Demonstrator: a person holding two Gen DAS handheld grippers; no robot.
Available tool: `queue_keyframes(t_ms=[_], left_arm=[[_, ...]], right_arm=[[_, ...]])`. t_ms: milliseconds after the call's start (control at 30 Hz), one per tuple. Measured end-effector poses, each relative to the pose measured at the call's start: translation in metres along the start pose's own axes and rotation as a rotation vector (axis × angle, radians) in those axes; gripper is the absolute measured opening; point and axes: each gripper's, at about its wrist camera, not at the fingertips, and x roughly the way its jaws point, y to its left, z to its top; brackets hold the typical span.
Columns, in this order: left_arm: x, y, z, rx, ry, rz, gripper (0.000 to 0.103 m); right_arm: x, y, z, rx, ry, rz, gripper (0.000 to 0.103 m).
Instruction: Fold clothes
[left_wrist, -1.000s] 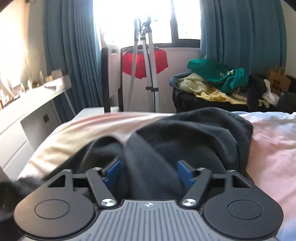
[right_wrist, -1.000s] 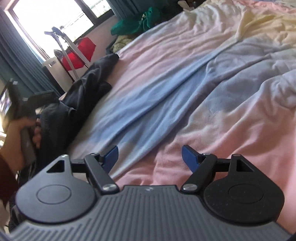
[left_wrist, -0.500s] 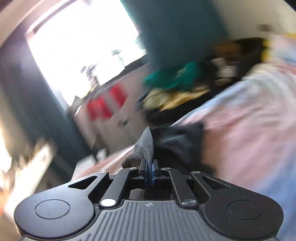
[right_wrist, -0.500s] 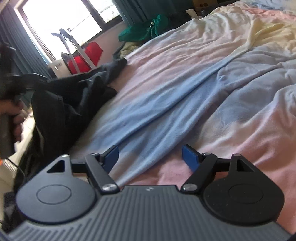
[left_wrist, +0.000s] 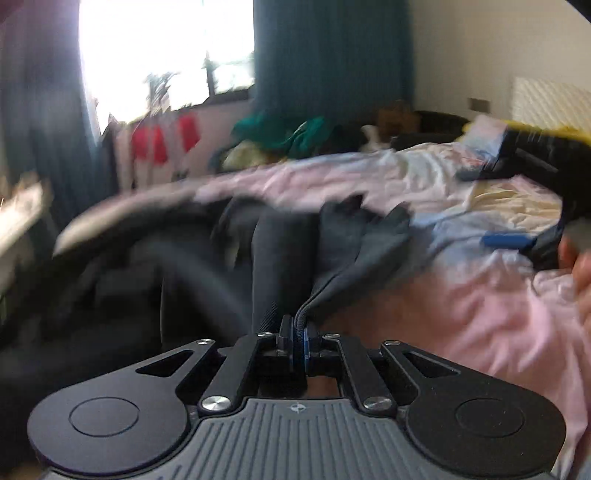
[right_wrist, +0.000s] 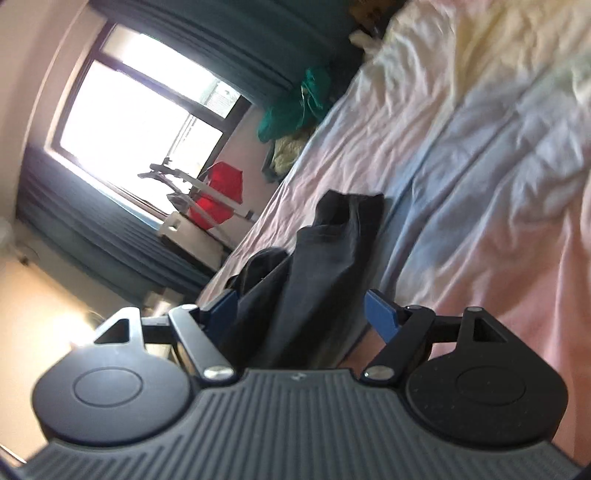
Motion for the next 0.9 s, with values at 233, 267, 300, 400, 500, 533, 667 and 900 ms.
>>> queue_keyframes(t_ms=[233,267,300,400,500,533,667,900], left_arm=[[-0.003,0.039,-0.009,-0.214,-0.050,-0.057,0.006],[-0.003,0.045,-0.009,-0.243,-0.054,-0.067,0.006],[-0.003,0.051,-0.009,-0.273,-0.058,-0.077,0.006],[0.001,0.063,-0.014,-0.316,-0.047,-0.107,0.006],[0.005,0.070,-0.018,-0.343,-0.024,-0.135,0.006],[0.005,0.070,-0.018,-0.342,-0.032,-0.152,0.006],[0.005,0.073,-0.019,-0.337,-0.064,-0.218,0.007],[0.002,0.063,-0.017,-0.314,-0.131,-0.397,0.020]], right_arm=[[0.034,-0.005,0.005,0.099,0.143,0.004,0.072],[0.043,-0.003,0.005,0.103,0.167,0.002,0.072],[0.051,-0.002,0.006,0.108,0.191,0.000,0.072],[0.085,0.001,0.013,0.095,0.222,-0.036,0.072],[0.102,0.005,0.020,0.047,0.178,-0.077,0.069],[0.104,0.006,0.022,0.031,0.149,-0.082,0.058],[0.109,0.012,0.030,-0.034,0.036,-0.102,0.007],[0.113,0.024,0.046,-0.167,-0.172,-0.147,0.006]])
